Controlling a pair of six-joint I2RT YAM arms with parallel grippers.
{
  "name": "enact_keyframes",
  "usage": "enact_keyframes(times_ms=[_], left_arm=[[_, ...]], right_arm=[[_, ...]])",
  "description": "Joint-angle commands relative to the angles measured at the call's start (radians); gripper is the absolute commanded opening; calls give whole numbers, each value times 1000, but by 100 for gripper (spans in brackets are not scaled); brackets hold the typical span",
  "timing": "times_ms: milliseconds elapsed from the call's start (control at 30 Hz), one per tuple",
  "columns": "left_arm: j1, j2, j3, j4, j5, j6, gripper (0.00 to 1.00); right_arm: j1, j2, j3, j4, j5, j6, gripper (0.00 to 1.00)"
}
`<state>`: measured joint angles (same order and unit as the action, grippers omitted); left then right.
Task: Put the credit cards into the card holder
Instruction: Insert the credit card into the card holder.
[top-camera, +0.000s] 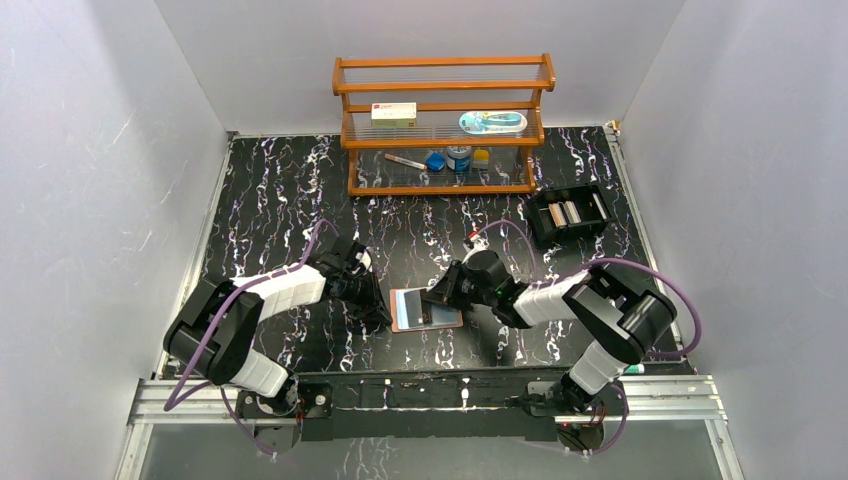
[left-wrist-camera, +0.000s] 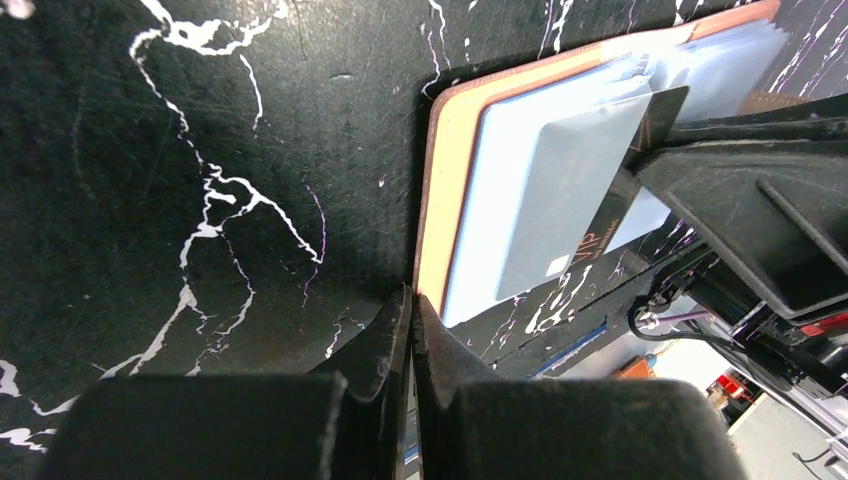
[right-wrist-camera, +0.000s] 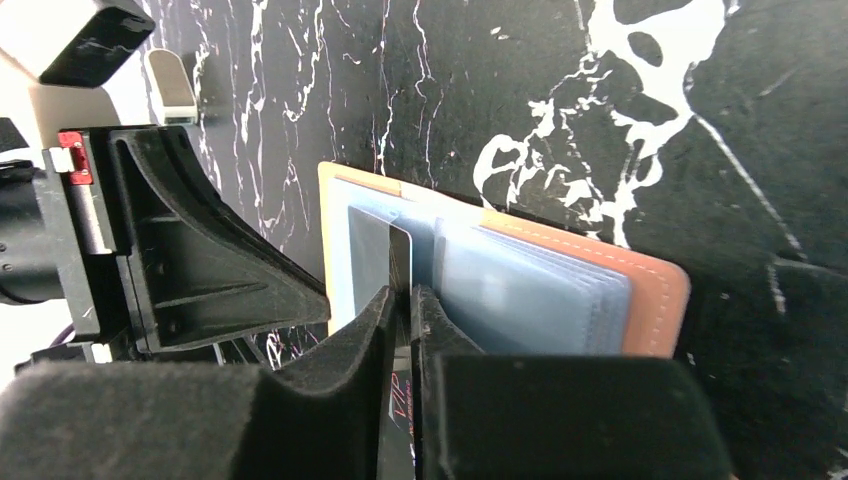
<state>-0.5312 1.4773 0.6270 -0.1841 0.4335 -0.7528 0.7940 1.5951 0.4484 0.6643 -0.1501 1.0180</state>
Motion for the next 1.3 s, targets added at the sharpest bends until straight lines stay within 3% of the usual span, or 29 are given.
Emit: enact_keyframes(times_ms=[0, 167, 633, 867, 1067, 1267], left_arm=[[1, -24, -21, -37, -32, -5, 0], [1, -26, -21, -37, -33, -2, 0], [1, -41, -19, -27, -23, -5, 0], [1, -17, -11, -17, -20, -3, 0], [2, -48, 13, -62, -49, 0, 0], [3, -82, 54, -101, -51, -15, 21]], right_arm=[[33, 1, 85, -122, 40, -24, 22], [34, -56, 108, -240, 77, -64, 34], [104, 17, 214, -269, 51, -65, 40], [111, 23, 191, -265, 57, 39, 39], [108, -79, 260, -452, 119, -80, 42], [98, -203, 351, -667, 176, -221, 49]])
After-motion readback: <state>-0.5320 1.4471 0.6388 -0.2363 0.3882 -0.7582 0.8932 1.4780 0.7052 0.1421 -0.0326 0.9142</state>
